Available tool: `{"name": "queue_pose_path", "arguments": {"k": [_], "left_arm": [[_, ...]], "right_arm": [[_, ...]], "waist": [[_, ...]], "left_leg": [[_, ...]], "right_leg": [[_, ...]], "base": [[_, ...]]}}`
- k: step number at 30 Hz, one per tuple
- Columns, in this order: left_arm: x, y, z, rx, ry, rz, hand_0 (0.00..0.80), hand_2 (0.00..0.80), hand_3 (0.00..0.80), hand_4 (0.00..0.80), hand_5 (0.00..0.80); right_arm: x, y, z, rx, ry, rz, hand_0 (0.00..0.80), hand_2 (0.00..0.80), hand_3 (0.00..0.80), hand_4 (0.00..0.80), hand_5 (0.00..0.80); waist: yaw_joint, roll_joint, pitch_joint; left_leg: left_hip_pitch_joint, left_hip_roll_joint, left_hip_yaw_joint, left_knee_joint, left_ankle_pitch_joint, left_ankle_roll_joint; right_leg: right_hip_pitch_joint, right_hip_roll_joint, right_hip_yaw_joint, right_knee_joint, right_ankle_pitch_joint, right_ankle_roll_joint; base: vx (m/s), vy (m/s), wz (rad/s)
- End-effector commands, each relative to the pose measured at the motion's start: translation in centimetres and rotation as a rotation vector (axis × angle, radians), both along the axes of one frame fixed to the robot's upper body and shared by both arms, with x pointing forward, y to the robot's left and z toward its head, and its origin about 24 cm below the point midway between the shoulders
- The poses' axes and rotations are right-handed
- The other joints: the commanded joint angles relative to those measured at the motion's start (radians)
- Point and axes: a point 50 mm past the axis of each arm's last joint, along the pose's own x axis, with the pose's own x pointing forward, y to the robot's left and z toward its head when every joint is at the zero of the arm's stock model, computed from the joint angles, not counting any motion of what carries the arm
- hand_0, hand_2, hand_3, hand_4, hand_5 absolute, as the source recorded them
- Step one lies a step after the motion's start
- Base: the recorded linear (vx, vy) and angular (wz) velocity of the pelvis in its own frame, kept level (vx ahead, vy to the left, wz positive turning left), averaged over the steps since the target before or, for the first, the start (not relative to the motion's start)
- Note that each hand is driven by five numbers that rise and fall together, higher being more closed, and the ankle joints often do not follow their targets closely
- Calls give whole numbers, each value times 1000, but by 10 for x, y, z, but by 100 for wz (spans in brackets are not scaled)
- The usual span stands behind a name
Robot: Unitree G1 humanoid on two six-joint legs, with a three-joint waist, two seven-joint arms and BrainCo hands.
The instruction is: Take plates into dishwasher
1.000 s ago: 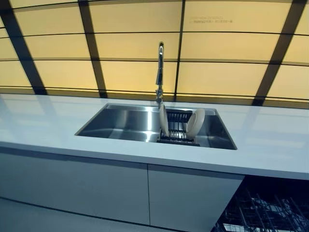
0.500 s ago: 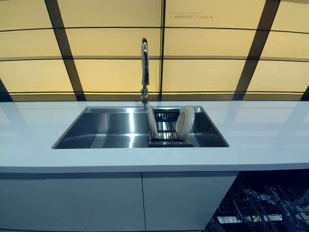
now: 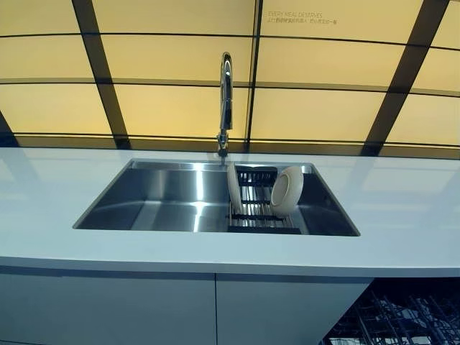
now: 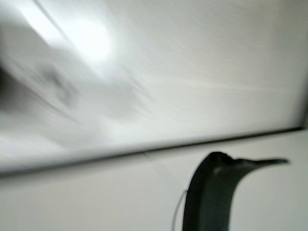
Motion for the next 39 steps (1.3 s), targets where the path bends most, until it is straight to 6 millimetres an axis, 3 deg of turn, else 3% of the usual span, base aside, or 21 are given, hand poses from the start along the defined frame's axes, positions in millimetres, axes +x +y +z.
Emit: {"name": "queue_pose_path", "arguments": {"k": [1,3,7,8,10,12,18,23,27,30,32,33,35,39], "left_arm": [[7,-2,1,16,7,-109,0,0,0,0,0],[4,0,1,10,21,-112,0,0,0,0,0],[6,2,2,-6,23,-117,0,0,0,0,0],[9,3,3,-8,19,-117,0,0,0,0,0],[10,3,3,-4,13,-103,0,0,0,0,0],[14,1,4,8,-7,-109,0,0,0,0,0],[12,0,4,20,13,-176,0,0,0,0,0],[8,6,4,36,30,-203,0,0,0,0,0],[16,12,10,59,22,-248,0,0,0,0,0],[19,14,11,69,23,-251,0,0,0,0,0],[18,20,13,84,26,-243,0,0,0,0,0],[18,20,13,84,27,-241,0,0,0,0,0],[16,24,14,85,30,-226,0,0,0,0,0],[11,26,13,84,32,-209,0,0,0,0,0]], "right_arm": [[3,-11,4,-22,-29,-6,0,0,0,0,0],[-1,-14,4,-23,-23,-4,0,0,0,0,0],[4,-13,5,3,-48,47,0,0,0,0,0],[10,-10,6,7,-66,94,0,0,0,0,0],[14,-9,7,-4,-69,141,0,0,0,0,0],[22,-7,9,14,-76,172,0,0,0,0,0],[33,-3,12,45,-62,323,0,0,0,0,0],[55,18,21,170,-106,620,0,0,0,0,0],[80,39,40,268,-170,858,0,0,0,0,0],[93,43,52,287,-208,921,0,0,0,0,0],[118,53,86,332,-293,1029,0,0,0,0,0],[118,54,88,339,-296,1029,0,0,0,0,0],[132,60,119,411,-366,1060,0,0,0,0,0],[142,71,152,477,-458,1113,0,0,0,0,0]], "waist": [[-9,29,-2],[-34,45,6],[-58,26,17],[-71,20,28],[-70,11,25],[-50,-3,9],[-24,-19,-14],[-6,-34,-17],[3,-48,-6],[6,-52,-1],[2,-58,4],[1,-58,4],[-10,-60,4],[-20,-59,3]], "left_leg": [[25,-18,-33,29,-86,32],[53,-10,-37,11,-85,27],[101,-17,-24,-15,-100,5],[106,-18,-35,-5,-113,6],[106,-22,-43,-7,-114,4],[109,-20,-34,-21,-106,-7],[120,-15,-20,-29,-110,-14],[121,-6,-13,-25,-114,-16],[109,2,-8,-20,-112,-20],[106,4,-8,-17,-111,-20],[100,8,0,-13,-110,-22],[100,8,1,-13,-110,-22],[101,9,7,-13,-110,-24],[103,9,16,-13,-111,-24]], "right_leg": [[-158,-64,40,434,242,74],[-241,-41,29,449,225,59],[-261,-69,-21,132,227,64],[-266,-49,3,42,222,72],[-240,-34,15,-19,212,75],[-163,-34,-9,-104,218,79],[-82,-32,-28,-172,216,77],[-58,-28,-35,-177,203,75],[-69,-29,-38,-175,210,83],[-72,-31,-40,-174,213,86],[-78,-34,-40,-169,216,92],[-78,-34,-40,-169,216,92],[-81,-34,-34,-164,217,93],[-83,-33,-24,-160,213,94]], "base": [[102,185,-22],[121,58,9],[122,-91,34],[69,-113,20],[69,-130,22],[91,-157,40],[77,-104,23],[46,-85,-1],[-19,-86,5],[-9,-41,7],[-8,-36,6],[0,0,0],[0,0,0],[3,10,-1]]}}
